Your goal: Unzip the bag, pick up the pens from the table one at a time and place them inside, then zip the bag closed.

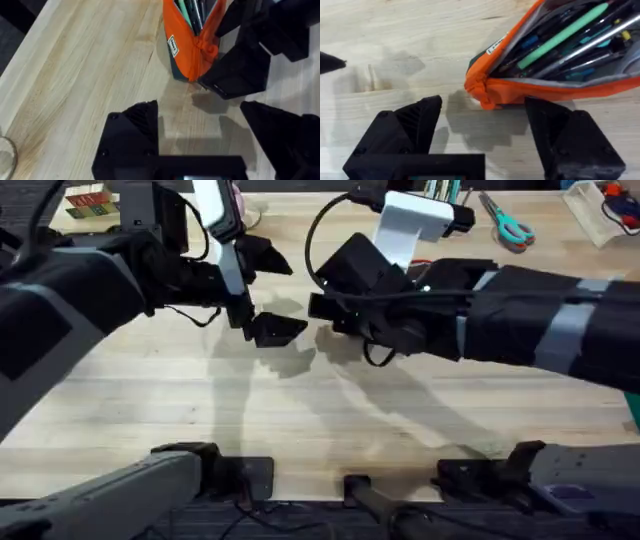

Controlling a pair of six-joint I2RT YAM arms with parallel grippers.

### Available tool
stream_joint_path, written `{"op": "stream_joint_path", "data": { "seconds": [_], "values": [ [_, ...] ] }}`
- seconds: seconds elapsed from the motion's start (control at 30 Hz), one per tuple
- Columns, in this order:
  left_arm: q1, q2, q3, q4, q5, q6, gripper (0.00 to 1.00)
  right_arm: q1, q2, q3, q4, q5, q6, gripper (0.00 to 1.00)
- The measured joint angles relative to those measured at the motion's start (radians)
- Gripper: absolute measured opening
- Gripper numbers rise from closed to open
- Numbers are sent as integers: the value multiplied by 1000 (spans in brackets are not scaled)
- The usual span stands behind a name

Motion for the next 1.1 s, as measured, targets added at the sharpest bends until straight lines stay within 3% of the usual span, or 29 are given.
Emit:
{"op": "stream_joint_path", "data": {
  "seconds": [0.27, 0.53, 0.83, 1.1],
  "values": [
    [0, 0, 0, 0, 0, 0, 993, -9, 3, 0, 18, 20, 0, 944],
    [0, 0, 0, 0, 0, 0, 993, -12, 3, 0, 25, 27, 0, 791],
    [0, 0, 0, 0, 0, 0, 993, -11, 3, 0, 25, 30, 0, 522],
    [0, 0, 0, 0, 0, 0, 993, -11, 3, 0, 27, 29, 0, 158]
  ]
}}
